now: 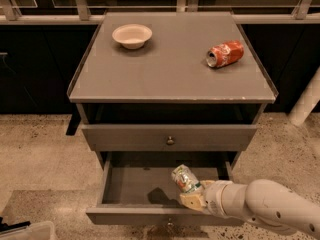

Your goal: Place 7up can into middle drawer

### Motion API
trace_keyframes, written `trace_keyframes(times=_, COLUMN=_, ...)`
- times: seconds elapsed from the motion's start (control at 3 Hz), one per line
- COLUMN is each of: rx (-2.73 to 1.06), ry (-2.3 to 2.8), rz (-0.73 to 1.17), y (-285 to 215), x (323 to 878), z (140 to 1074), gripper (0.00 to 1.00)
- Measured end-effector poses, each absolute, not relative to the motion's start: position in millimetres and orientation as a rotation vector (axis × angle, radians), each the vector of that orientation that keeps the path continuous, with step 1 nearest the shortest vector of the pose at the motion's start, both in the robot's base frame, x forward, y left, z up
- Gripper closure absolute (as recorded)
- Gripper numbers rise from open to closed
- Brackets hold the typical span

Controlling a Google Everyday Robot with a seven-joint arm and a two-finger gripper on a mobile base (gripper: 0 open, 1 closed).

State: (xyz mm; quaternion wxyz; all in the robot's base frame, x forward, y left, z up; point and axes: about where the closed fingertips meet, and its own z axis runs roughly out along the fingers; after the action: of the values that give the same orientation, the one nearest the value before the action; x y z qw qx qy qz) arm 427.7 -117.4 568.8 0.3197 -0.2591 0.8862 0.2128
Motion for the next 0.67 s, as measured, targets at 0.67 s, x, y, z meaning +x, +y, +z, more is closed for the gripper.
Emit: trace_keyframes(times=0.67, rx=-0.516, ry=2.364, rz=0.667, y=-141, x=438, z=487, gripper=1.0)
